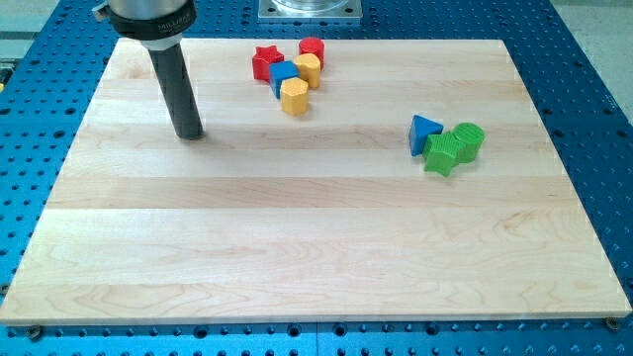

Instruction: Move the red starcube and hexagon to the top center

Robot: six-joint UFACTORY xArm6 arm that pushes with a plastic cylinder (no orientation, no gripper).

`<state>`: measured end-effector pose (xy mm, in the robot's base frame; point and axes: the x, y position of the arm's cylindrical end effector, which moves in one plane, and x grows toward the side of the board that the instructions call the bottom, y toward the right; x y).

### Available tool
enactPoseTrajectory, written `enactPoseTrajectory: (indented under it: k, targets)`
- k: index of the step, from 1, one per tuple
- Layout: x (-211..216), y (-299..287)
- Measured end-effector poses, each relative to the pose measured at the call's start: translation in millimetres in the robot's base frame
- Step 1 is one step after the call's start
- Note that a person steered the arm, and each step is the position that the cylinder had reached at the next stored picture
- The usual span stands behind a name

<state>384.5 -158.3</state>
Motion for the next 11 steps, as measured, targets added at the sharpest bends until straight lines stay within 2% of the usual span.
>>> enactPoseTrajectory:
  k: [2,3,4,5,11]
  targets:
    - [0.9,-0.2]
    - [-13.2,-4.4]
    - [-1.4,13.6]
    - [32.9,13.8]
    - [62.6,91.5]
